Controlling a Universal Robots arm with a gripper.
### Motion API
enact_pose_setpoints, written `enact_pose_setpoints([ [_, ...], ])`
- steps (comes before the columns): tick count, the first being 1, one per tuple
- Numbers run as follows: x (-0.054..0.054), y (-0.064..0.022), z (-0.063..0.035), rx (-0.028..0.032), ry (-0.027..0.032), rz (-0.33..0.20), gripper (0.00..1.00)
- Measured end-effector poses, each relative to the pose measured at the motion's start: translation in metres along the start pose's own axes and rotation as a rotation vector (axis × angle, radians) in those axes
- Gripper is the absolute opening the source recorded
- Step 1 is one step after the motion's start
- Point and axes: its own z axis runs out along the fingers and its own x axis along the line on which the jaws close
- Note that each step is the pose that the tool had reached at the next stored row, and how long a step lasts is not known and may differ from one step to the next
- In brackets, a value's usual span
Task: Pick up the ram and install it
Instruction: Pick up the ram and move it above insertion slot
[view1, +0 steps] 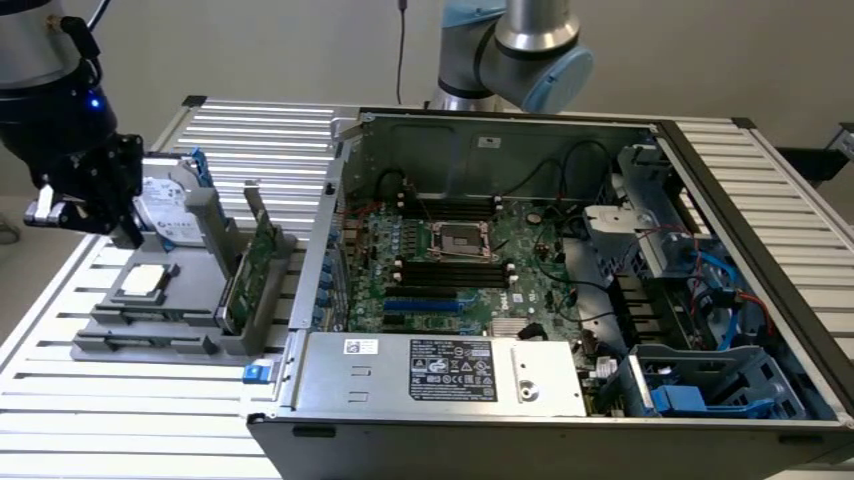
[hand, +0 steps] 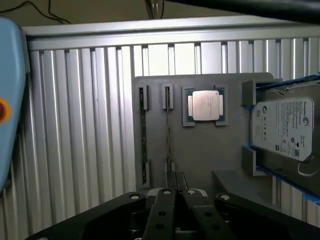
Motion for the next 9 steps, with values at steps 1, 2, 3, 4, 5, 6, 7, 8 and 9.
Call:
enact_pose_setpoints([
  [1, 0.000, 0.0005, -0.0001, 0.0000, 0.0003, -0.002, 0.11],
  [2, 0.000, 0.0008, -0.0001, 0.0003, 0.0001, -0.002, 0.11],
  [3, 0.001, 0.0010, 0.0000, 0.0004, -0.0003, -0.002, 0.12],
  [4, 0.001, 0.0014, 0.0000, 0.0003, -0.0011, -0.002, 0.17],
  [5, 0.002, 0.0020, 0.0001, 0.0002, -0.0020, -0.001, 0.17],
  [6, 0.004, 0.0027, 0.0007, 0.0002, -0.0041, -0.002, 0.30],
  [7, 0.006, 0.0033, 0.0019, 0.0001, -0.0070, -0.002, 0.30],
  [8, 0.009, 0.0039, 0.0037, 0.0000, -0.0087, -0.002, 0.30],
  [9, 0.011, 0.0045, 0.0056, 0.0000, -0.0089, -0.002, 0.36],
])
